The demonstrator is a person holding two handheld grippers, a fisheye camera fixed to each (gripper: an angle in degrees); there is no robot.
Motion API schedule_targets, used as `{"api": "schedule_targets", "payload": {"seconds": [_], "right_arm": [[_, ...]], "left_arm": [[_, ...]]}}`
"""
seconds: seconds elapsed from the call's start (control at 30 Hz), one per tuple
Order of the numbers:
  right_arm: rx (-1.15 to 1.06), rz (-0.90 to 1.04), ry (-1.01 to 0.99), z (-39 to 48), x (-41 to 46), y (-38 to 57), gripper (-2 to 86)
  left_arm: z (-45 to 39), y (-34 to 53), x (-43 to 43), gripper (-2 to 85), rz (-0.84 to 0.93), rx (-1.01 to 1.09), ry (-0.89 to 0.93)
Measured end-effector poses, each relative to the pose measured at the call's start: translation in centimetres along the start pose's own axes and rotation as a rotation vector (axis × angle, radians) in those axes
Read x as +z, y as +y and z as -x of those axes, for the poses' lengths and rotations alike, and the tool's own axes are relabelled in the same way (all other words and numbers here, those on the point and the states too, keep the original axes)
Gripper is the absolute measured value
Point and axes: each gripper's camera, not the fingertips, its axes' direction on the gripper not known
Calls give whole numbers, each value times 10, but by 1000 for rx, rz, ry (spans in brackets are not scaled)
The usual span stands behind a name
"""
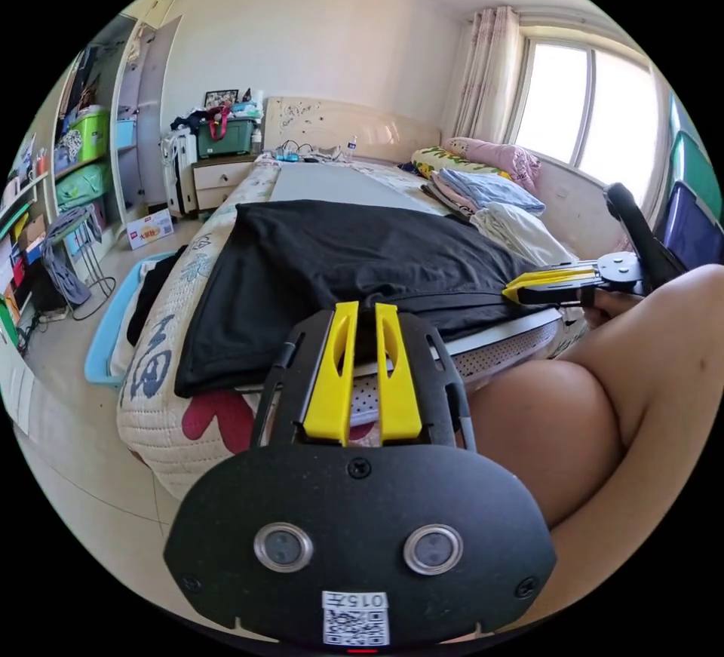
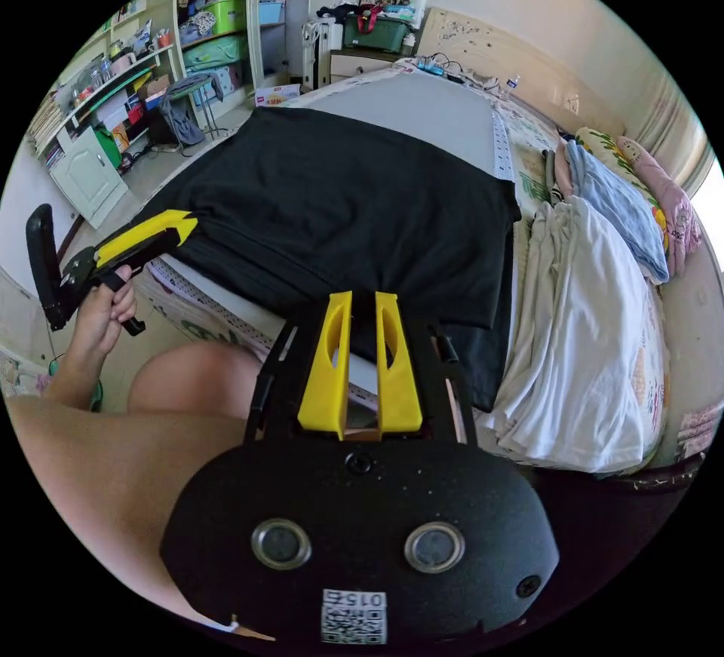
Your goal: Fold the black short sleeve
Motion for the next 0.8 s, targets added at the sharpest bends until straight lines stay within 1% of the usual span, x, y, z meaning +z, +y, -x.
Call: {"api": "schedule_targets", "payload": {"seconds": [0.13, 0.27, 0.43, 0.67, 0.8], "right_arm": [[-26, 47, 80, 28, -7, -11, 58], [-16, 68, 110, 44, -12, -15, 54], [77, 58, 43, 42, -15, -11, 52], [87, 30, 26, 53, -7, 4, 52], [124, -6, -35, 47, 1, 24, 50]], "left_arm": [[13, 7, 4, 19, 2, 13, 46], [25, 14, 8, 15, -2, 12, 86], [40, 21, 15, 15, 5, -21, 129], [56, 32, 27, 13, 7, -72, 161], [58, 39, 35, 11, 12, -82, 150]]}}
